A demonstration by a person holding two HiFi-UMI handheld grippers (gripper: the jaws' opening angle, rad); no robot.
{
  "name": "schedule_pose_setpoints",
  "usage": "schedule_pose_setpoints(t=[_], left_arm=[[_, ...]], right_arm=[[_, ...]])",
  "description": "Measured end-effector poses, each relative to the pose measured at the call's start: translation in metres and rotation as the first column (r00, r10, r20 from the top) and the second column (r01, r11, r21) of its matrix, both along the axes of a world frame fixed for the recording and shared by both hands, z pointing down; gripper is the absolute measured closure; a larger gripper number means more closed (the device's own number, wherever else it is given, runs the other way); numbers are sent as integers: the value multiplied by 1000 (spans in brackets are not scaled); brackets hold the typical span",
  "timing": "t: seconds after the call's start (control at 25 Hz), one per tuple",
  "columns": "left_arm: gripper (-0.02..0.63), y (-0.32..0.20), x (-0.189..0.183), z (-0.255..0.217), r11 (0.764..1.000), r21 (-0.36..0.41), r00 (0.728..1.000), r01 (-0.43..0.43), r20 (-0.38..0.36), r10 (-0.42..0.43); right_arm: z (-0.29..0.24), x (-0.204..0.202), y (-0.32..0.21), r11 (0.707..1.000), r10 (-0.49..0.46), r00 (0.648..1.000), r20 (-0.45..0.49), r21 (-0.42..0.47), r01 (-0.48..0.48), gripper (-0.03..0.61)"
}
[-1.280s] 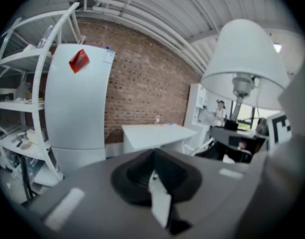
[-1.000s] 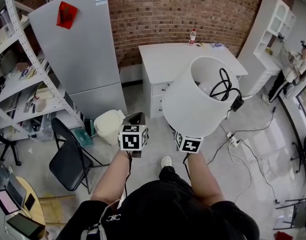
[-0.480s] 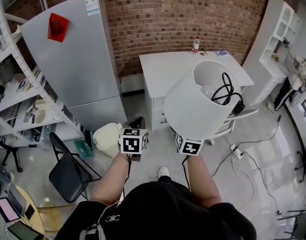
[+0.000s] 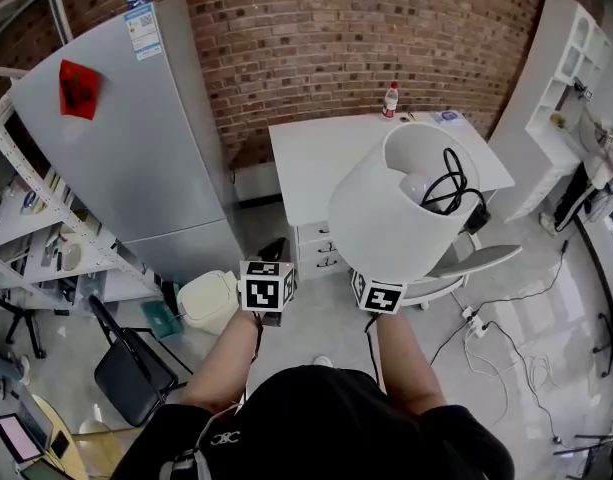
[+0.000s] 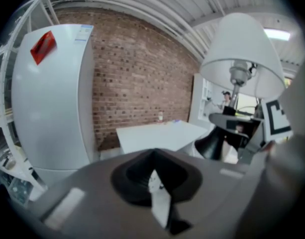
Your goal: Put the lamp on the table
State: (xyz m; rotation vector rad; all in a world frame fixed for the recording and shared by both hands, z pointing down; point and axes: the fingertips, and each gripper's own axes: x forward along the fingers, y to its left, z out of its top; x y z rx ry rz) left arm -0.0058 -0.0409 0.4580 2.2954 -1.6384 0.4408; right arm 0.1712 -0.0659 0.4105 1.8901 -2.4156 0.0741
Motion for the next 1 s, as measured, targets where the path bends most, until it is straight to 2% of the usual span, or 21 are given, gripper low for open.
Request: schedule_pose_setpoints(t=[0.24, 0.44, 0.84, 1.0], left_arm=[[614, -54, 17, 2, 1000, -5, 1000, 18, -6, -18], [614, -78, 24, 5, 999, -9, 998, 53, -26, -54], [614, -106, 12, 32, 996, -55, 998, 66, -11, -67], [614, -126, -1, 37, 994, -61, 995, 88, -34, -90]], right_arm=[[0, 12, -55, 999, -32, 999, -9, 1, 32, 462], [5, 16, -83, 998, -68, 997, -30, -5, 68, 462], [36, 1, -118, 993, -103, 994, -28, -57, 102, 462], [37, -15, -143, 990, -129, 991, -33, -55, 127, 462]])
